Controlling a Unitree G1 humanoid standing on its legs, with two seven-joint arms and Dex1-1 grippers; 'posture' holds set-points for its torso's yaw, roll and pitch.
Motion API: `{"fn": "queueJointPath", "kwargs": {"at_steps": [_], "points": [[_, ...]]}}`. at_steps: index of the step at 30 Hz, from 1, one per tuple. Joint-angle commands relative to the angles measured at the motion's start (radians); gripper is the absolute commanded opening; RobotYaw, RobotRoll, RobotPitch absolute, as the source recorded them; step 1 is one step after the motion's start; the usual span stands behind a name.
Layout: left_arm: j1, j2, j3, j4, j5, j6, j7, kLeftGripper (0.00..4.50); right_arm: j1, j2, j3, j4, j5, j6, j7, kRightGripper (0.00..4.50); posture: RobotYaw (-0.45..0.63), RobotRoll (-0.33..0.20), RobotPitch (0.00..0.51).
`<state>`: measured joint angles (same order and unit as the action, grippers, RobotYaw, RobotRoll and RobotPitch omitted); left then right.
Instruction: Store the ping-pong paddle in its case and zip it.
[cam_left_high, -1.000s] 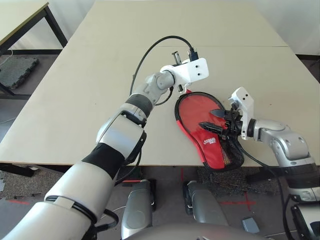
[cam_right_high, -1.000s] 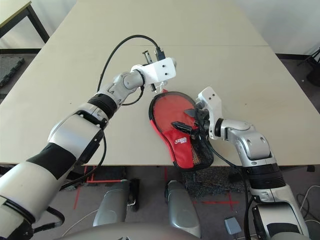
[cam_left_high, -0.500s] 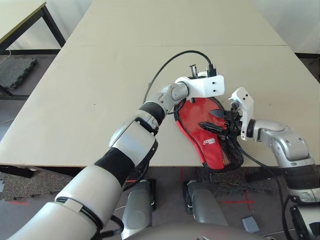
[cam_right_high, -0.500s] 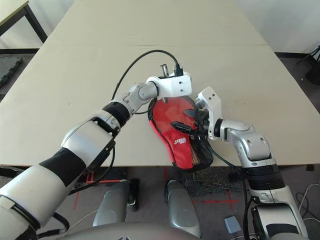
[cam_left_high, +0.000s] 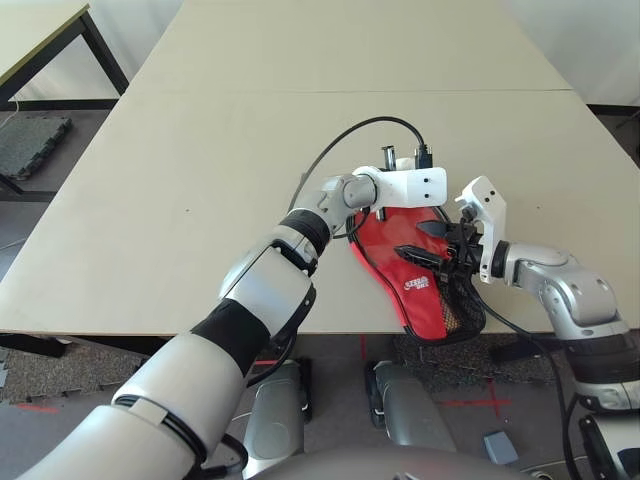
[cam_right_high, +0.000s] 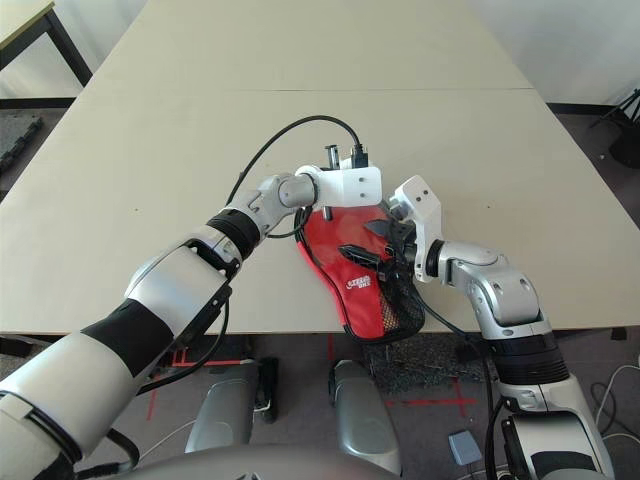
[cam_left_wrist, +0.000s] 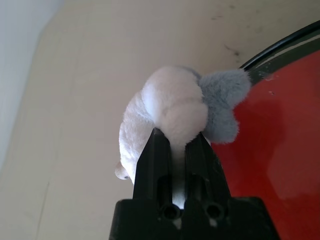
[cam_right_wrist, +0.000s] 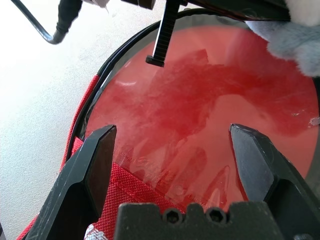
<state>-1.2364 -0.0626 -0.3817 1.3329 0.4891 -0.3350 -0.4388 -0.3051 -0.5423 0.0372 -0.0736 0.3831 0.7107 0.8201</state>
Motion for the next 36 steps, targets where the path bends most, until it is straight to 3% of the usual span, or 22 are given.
{"fn": "queueJointPath", "kwargs": {"at_steps": [1, 3, 10, 14, 15, 27, 36], "points": [[0.023, 0.006, 0.006, 0.002, -0.016, 0.012, -0.082, 0.02, 0.026, -0.007, 0.048, 0.053, -0.013, 0.036, 0.013, 4.5, -0.08, 0.0, 0.154], [0.025, 0.011, 0.021, -0.002, -0.03, 0.026, -0.103, 0.02, 0.021, -0.007, 0.05, 0.058, -0.015, 0.034, 0.016, 4.5, -0.08, 0.0, 0.15], [0.025, 0.034, 0.094, -0.028, -0.115, 0.074, -0.229, 2.59, 0.014, -0.016, 0.058, 0.071, -0.018, 0.023, 0.029, 4.5, -0.06, 0.0, 0.136], [0.025, 0.057, 0.125, -0.043, -0.157, 0.12, -0.294, 4.29, 0.006, -0.021, 0.065, 0.084, -0.021, 0.016, 0.039, 4.5, -0.05, 0.0, 0.131], [0.025, 0.064, 0.13, -0.049, -0.164, 0.126, -0.308, 4.44, 0.004, -0.023, 0.067, 0.087, -0.021, 0.015, 0.042, 4.5, -0.05, 0.0, 0.131], [0.105, 0.167, 0.162, -0.236, -0.258, 0.214, -0.512, 4.44, -0.014, -0.027, 0.075, 0.121, -0.028, -0.003, 0.062, 4.5, -0.02, 0.0, 0.125], [0.293, 0.266, 0.153, -0.652, -0.356, 0.444, -0.677, 4.44, -0.036, -0.021, 0.087, 0.155, -0.039, -0.021, 0.076, 4.5, 0.0, 0.0, 0.116]]}}
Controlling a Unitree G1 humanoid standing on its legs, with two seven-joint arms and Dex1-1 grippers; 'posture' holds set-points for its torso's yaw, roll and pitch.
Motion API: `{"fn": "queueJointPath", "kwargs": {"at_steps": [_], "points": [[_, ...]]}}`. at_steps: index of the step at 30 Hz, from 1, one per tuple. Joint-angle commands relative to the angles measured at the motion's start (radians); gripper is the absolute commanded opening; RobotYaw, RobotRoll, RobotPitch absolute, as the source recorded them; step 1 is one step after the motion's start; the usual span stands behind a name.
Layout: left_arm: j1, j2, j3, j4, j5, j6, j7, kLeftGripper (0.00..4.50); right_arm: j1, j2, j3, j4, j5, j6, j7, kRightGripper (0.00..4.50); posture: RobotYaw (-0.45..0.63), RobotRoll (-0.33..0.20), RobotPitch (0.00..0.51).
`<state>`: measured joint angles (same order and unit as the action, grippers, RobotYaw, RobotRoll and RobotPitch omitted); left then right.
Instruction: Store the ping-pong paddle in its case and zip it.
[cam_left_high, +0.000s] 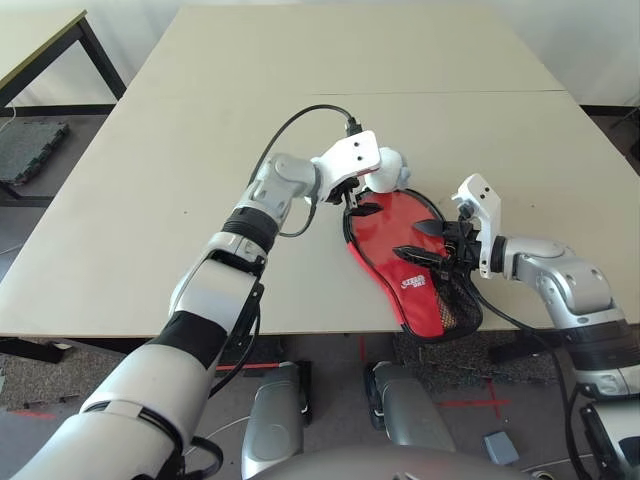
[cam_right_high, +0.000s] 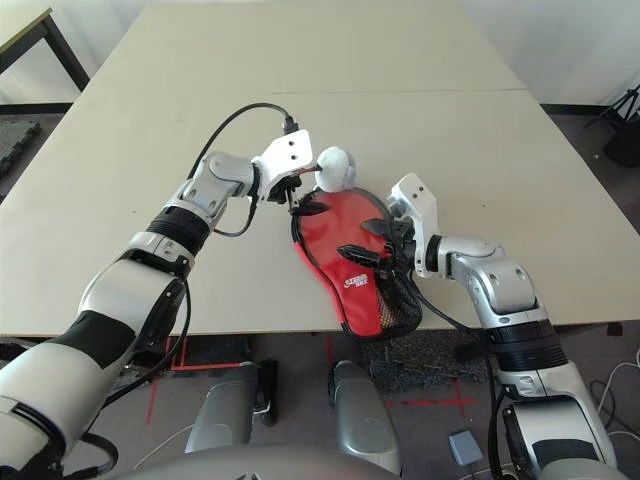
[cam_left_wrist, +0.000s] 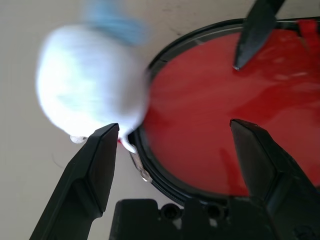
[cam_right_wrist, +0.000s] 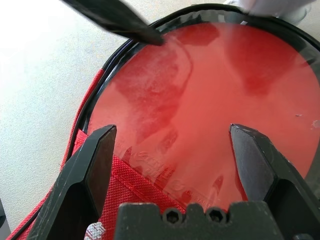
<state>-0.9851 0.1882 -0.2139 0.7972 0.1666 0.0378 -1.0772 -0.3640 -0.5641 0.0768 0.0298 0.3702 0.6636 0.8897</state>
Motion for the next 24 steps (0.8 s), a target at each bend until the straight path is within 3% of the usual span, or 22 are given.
{"fn": "queueJointPath", "kwargs": {"at_steps": [1, 9, 24], "points": [[0.065, 0.024, -0.019, -0.166, -0.043, 0.101, -0.051, 4.44, 0.02, 0.001, 0.048, 0.056, -0.027, 0.023, 0.008, 4.5, 0.0, 0.0, 0.116], [0.184, 0.044, -0.049, -0.408, -0.101, 0.261, -0.067, 4.44, 0.01, 0.007, 0.053, 0.073, -0.038, 0.013, 0.015, 4.5, 0.0, 0.0, 0.111], [0.219, 0.028, -0.11, -0.41, -0.116, 0.279, -0.035, 4.44, 0.023, -0.008, 0.044, 0.071, -0.039, 0.013, 0.015, 4.5, -0.01, 0.0, 0.114]]}}
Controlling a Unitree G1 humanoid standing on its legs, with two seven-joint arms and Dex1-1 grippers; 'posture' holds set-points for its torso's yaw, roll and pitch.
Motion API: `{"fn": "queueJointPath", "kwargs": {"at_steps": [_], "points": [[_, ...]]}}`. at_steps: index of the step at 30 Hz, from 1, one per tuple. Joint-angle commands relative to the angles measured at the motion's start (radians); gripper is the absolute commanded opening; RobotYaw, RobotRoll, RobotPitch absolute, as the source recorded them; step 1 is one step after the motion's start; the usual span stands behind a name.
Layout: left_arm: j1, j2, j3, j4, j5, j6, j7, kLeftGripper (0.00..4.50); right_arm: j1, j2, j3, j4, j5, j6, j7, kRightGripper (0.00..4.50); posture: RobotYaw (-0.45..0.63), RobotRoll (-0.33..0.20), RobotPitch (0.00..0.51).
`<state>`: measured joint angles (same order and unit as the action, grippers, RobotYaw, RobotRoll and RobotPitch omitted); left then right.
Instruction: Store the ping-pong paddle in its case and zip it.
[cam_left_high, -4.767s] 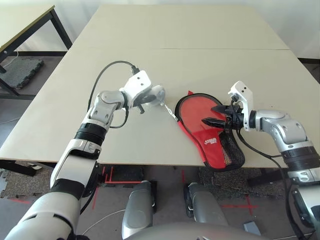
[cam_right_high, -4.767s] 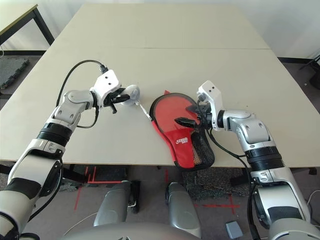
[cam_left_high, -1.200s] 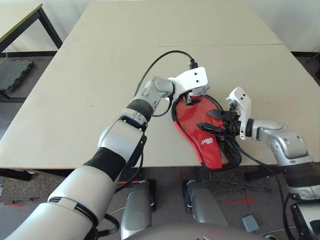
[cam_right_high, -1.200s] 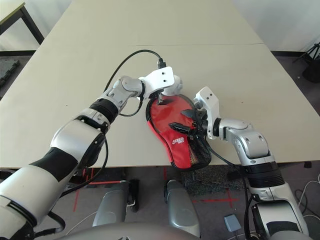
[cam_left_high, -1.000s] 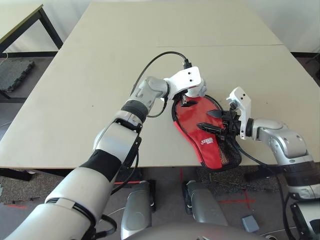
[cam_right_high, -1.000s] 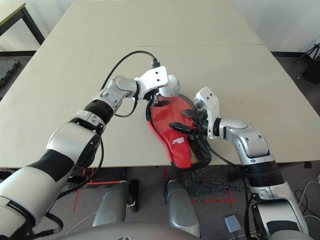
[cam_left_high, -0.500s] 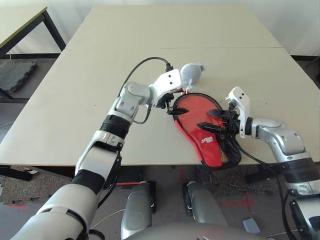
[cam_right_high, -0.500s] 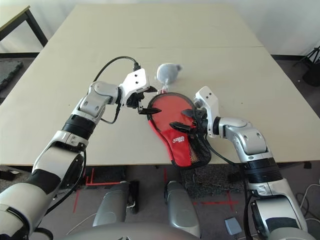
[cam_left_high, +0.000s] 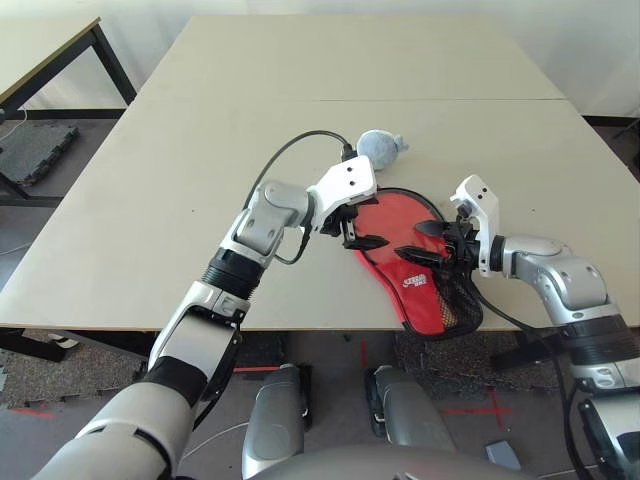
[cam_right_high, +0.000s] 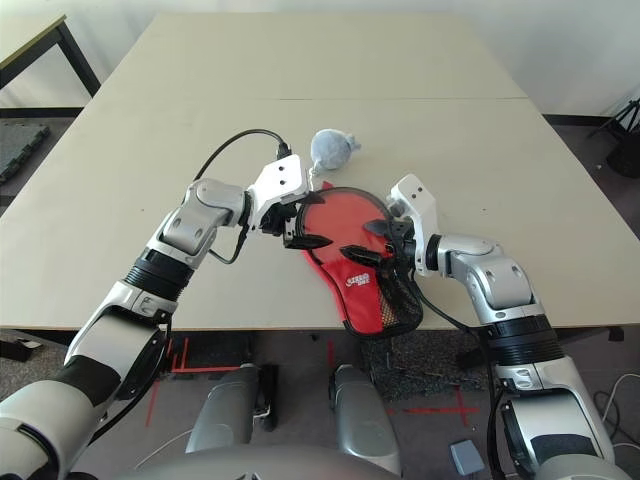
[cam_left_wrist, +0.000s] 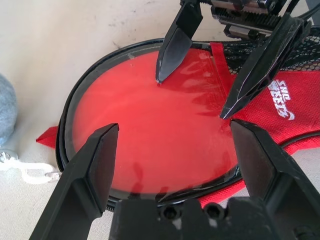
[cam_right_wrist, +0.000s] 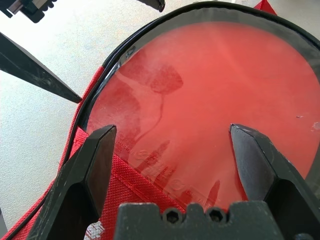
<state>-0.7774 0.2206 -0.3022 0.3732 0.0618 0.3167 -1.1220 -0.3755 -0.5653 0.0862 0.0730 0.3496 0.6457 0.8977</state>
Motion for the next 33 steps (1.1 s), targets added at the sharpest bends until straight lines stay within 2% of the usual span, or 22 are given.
{"fn": "queueJointPath", "kwargs": {"at_steps": [1, 33], "points": [[0.014, -0.006, -0.025, 0.022, -0.009, -0.004, 0.013, 4.44, 0.035, -0.01, 0.033, 0.028, -0.019, 0.031, 0.008, 4.5, -0.01, 0.0, 0.113], [0.027, -0.045, -0.062, 0.175, -0.002, -0.036, 0.041, 4.44, 0.014, -0.077, -0.025, 0.041, -0.012, 0.022, 0.018, 4.5, -0.03, 0.0, 0.106]]}}
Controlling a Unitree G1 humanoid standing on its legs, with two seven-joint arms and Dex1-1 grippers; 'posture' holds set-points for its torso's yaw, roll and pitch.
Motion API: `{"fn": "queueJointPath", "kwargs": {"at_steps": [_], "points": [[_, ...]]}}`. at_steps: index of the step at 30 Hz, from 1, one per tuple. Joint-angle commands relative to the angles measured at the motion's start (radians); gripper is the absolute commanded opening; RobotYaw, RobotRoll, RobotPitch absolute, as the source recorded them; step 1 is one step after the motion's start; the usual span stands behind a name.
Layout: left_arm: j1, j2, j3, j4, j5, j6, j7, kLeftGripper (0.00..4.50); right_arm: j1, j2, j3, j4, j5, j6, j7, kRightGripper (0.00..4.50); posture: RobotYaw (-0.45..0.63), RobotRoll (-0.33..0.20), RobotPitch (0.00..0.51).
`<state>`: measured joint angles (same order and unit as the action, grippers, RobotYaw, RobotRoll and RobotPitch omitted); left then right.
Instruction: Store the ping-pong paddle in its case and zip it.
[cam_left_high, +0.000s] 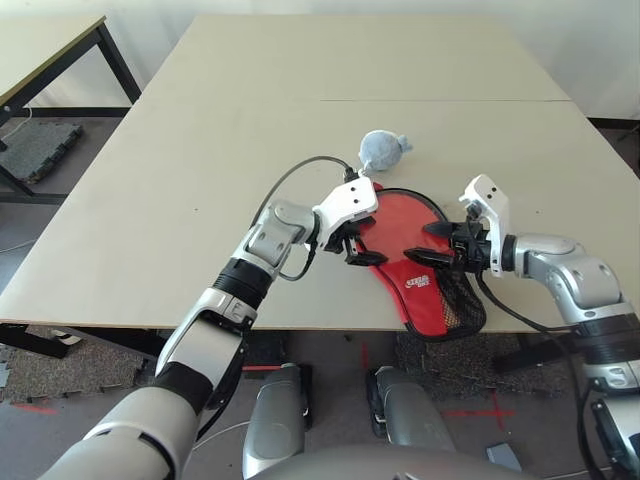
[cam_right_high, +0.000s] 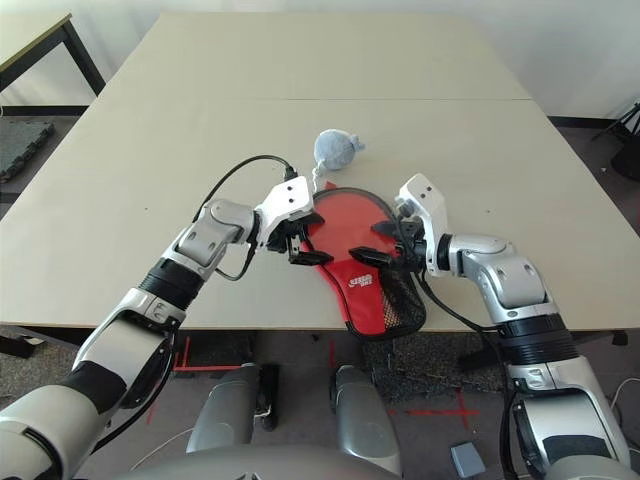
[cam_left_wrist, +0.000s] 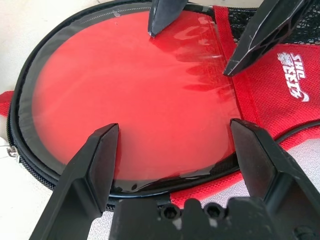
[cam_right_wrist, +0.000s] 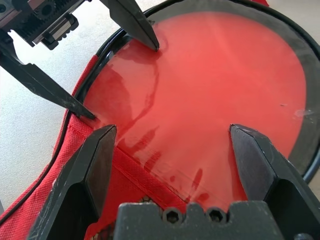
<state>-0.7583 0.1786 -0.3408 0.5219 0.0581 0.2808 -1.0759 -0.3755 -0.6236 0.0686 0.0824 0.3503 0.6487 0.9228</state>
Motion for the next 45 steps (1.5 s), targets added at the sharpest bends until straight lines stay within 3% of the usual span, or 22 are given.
{"fn": "queueJointPath", "kwargs": {"at_steps": [1, 12, 22, 45], "points": [[0.008, -0.004, -0.024, 0.032, 0.003, -0.001, -0.005, 4.44, 0.01, -0.021, -0.013, 0.031, -0.011, 0.017, -0.008, 4.5, -0.03, 0.0, 0.106], [0.008, -0.012, -0.033, 0.072, 0.011, -0.012, -0.002, 4.44, -0.085, -0.012, -0.067, 0.04, 0.007, 0.011, -0.023, 4.5, -0.02, 0.0, 0.11], [0.018, -0.01, -0.035, 0.064, 0.008, 0.001, -0.008, 4.44, -0.179, 0.08, -0.114, 0.129, -0.028, -0.126, -0.157, 4.5, -0.02, 0.0, 0.144], [0.168, 0.053, -0.067, -0.192, -0.017, 0.145, -0.012, 4.44, -0.383, 0.238, -0.112, 0.44, -0.143, -0.381, -0.332, 4.5, 0.03, 0.0, 0.227]]}}
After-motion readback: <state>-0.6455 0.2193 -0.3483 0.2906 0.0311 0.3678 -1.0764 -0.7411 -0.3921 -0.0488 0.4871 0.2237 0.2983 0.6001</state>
